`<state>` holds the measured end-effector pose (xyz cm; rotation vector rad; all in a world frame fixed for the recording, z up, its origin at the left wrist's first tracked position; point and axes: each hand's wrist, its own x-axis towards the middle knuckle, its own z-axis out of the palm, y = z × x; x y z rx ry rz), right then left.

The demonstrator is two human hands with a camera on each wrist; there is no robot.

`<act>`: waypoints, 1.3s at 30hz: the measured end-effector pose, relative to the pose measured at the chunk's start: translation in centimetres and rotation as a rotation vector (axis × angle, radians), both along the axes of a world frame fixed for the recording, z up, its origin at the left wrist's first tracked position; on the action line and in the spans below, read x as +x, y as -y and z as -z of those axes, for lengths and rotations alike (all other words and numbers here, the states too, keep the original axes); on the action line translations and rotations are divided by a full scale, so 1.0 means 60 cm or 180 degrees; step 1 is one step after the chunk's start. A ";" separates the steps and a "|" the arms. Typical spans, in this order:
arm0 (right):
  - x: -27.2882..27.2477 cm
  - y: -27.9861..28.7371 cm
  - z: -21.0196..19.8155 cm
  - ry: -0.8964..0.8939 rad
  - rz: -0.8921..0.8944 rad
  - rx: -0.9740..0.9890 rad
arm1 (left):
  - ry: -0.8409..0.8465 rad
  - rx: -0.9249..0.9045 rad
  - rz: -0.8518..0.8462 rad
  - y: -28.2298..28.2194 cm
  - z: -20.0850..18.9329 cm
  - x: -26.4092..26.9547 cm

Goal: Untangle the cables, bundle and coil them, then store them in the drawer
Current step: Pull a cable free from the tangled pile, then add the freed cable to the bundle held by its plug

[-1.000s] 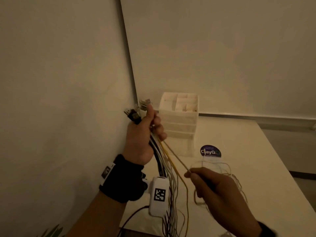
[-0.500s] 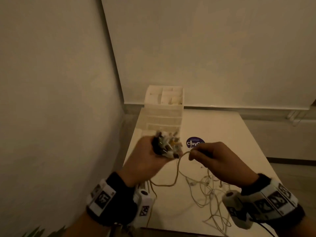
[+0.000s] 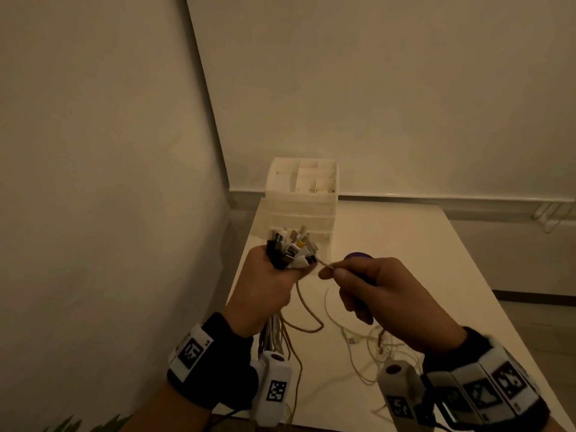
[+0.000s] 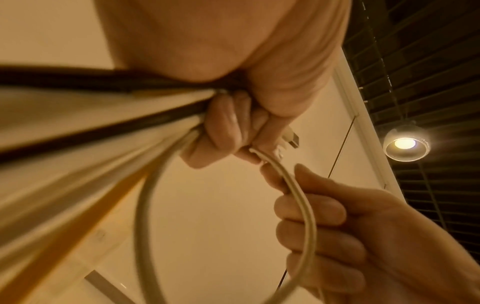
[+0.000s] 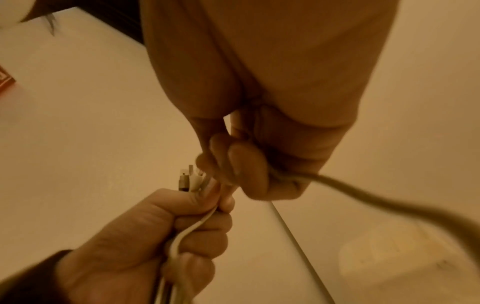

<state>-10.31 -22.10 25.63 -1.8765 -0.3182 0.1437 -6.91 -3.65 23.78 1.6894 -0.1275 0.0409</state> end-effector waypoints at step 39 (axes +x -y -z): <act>0.054 0.079 0.085 0.0055 -0.0635 0.0023 | 0.1166 -0.0494 -0.1212 -0.064 -0.037 0.012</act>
